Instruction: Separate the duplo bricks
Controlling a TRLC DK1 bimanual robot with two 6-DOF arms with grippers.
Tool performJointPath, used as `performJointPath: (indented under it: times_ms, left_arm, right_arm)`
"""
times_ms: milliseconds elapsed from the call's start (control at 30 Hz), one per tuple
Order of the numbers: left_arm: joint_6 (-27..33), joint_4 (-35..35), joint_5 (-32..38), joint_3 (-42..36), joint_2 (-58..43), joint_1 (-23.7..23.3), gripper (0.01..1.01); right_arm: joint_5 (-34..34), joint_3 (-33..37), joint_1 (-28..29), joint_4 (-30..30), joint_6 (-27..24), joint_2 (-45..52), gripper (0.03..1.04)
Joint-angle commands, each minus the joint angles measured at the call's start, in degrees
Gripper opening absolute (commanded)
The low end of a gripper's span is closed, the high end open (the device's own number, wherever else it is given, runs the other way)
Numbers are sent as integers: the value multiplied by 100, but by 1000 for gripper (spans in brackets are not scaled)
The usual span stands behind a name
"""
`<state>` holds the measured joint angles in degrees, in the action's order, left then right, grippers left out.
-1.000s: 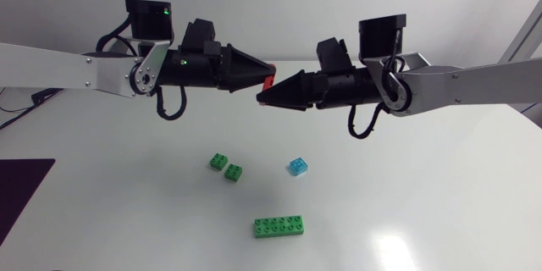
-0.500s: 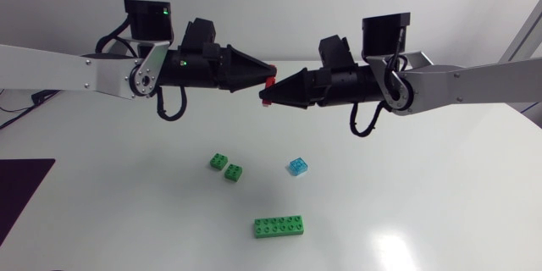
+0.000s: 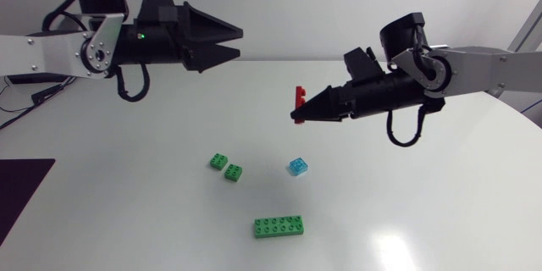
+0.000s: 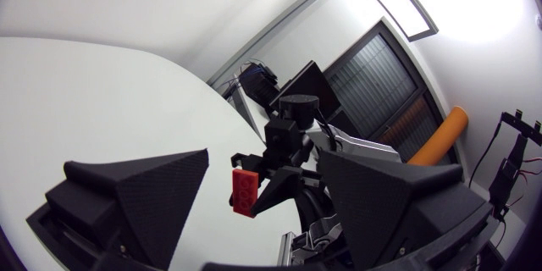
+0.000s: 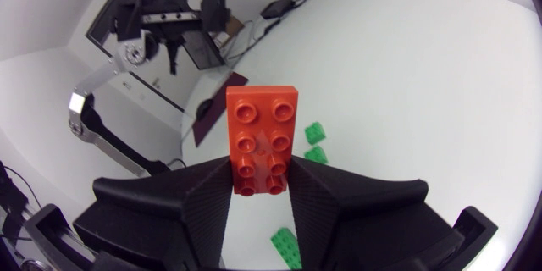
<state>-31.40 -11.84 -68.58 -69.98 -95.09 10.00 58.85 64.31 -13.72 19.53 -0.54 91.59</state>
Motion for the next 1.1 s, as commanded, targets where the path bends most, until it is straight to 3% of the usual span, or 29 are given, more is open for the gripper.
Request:
performJointPath:
  times_ms: [0, 67, 133, 200, 300, 467, 767, 1067]
  left_arm:
    - [450, 498, 37, -201, 192, -103, 979]
    - [1549, 1553, 486, -297, 272, -103, 977]
    - [2823, 2853, 1004, -500, 263, -7, 979]
    - [3395, 3346, 1487, -482, 263, 107, 979]
    - [3685, 3363, 2147, -183, 412, 222, 977]
    - [4194, 3390, 3254, 318, 869, 345, 977]
    - [4818, 3442, 4783, 1179, 1432, 362, 977]
    - [5065, 3442, 5636, 1917, 1818, 468, 977]
  right_arm:
    - [-445, 152, -26, 851, -1379, -300, 149]
    - [-1288, -51, -211, 1387, -2038, -511, 152]
    - [-2018, -376, -457, 1413, -2258, -748, 154]
    - [-2747, -683, -703, 1431, -2486, -845, 154]
    - [-3345, -956, -852, 1413, -2653, -757, 156]
    - [-4268, -1457, -1186, 798, -2689, -590, 156]
    - [-4716, -1764, -1459, 139, -2610, 105, 156]
    - [-5112, -1747, -1986, 86, -2583, 474, 157]
